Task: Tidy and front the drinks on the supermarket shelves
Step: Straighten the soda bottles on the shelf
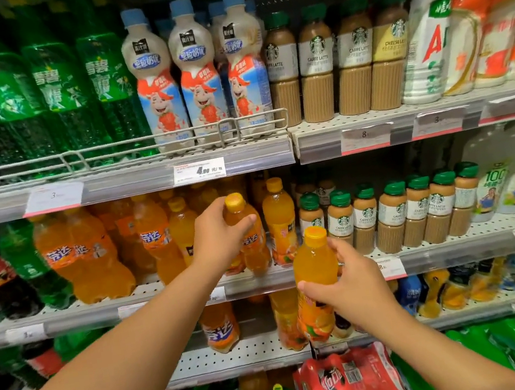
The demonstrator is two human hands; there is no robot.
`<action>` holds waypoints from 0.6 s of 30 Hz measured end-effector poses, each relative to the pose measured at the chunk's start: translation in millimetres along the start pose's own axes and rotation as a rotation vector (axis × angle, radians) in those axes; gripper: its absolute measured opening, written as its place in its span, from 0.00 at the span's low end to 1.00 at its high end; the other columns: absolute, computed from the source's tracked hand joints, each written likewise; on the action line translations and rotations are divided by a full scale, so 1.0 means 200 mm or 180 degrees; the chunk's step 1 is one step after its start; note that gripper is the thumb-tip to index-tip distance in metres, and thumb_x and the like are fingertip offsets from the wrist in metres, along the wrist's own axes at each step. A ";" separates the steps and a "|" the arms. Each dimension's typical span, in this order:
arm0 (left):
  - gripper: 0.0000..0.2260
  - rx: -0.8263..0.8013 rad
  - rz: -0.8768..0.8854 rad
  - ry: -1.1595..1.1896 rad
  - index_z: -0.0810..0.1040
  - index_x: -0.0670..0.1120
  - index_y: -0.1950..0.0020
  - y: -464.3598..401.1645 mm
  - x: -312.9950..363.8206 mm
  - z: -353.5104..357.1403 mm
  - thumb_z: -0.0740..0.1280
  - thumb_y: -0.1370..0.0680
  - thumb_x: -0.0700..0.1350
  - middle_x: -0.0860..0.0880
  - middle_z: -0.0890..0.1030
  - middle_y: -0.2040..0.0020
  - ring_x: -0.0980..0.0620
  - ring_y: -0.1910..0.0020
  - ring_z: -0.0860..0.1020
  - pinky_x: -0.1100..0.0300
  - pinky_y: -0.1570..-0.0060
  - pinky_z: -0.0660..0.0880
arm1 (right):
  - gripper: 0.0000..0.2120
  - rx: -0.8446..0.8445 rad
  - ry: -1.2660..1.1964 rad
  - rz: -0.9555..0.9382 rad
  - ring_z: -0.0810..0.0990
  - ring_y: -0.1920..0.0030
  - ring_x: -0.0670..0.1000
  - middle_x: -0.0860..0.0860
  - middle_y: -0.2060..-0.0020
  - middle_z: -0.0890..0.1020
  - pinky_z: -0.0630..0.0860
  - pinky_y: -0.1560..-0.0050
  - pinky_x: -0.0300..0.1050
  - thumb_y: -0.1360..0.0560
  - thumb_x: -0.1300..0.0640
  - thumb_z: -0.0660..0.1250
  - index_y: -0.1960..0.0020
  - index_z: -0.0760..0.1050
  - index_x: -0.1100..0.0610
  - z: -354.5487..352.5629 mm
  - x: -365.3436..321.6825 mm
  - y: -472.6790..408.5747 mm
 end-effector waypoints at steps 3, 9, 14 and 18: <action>0.12 0.0089 0.0113 0.0132 0.74 0.55 0.47 0.06 0.01 -0.09 0.73 0.27 0.52 0.61 0.77 0.56 0.60 0.55 0.75 0.69 0.60 0.67 | 0.37 -0.0048 0.0098 -0.0102 0.80 0.50 0.41 0.35 0.49 0.78 0.81 0.51 0.45 0.44 0.30 0.72 0.38 0.63 0.32 0.02 -0.07 -0.03; 0.12 0.0018 0.0157 0.0195 0.78 0.53 0.47 0.11 -0.03 -0.37 0.74 0.28 0.53 0.58 0.80 0.54 0.63 0.56 0.76 0.68 0.60 0.69 | 0.48 -0.0377 0.1036 -0.0453 0.76 0.45 0.48 0.41 0.43 0.75 0.78 0.47 0.47 0.41 0.28 0.71 0.26 0.62 0.44 0.08 -0.27 -0.18; 0.12 -0.0009 0.0037 0.0119 0.78 0.55 0.48 0.19 -0.22 -0.57 0.74 0.29 0.55 0.59 0.81 0.55 0.62 0.55 0.77 0.65 0.58 0.73 | 0.41 0.0057 0.0764 -0.0403 0.77 0.45 0.50 0.48 0.42 0.78 0.73 0.51 0.44 0.36 0.41 0.79 0.29 0.67 0.50 0.19 -0.39 -0.36; 0.14 0.0113 -0.0089 0.0101 0.77 0.57 0.48 0.23 -0.40 -0.73 0.76 0.30 0.53 0.63 0.79 0.55 0.65 0.55 0.76 0.69 0.60 0.70 | 0.41 0.0296 0.0904 -0.0449 0.78 0.42 0.53 0.51 0.38 0.78 0.71 0.51 0.43 0.35 0.39 0.77 0.28 0.66 0.52 0.30 -0.48 -0.46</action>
Point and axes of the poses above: each hand's wrist, its own y-axis away from the middle knuckle, its own z-axis out of the palm, x = y × z, the point moved 8 cm from there along -y, towards the middle knuckle
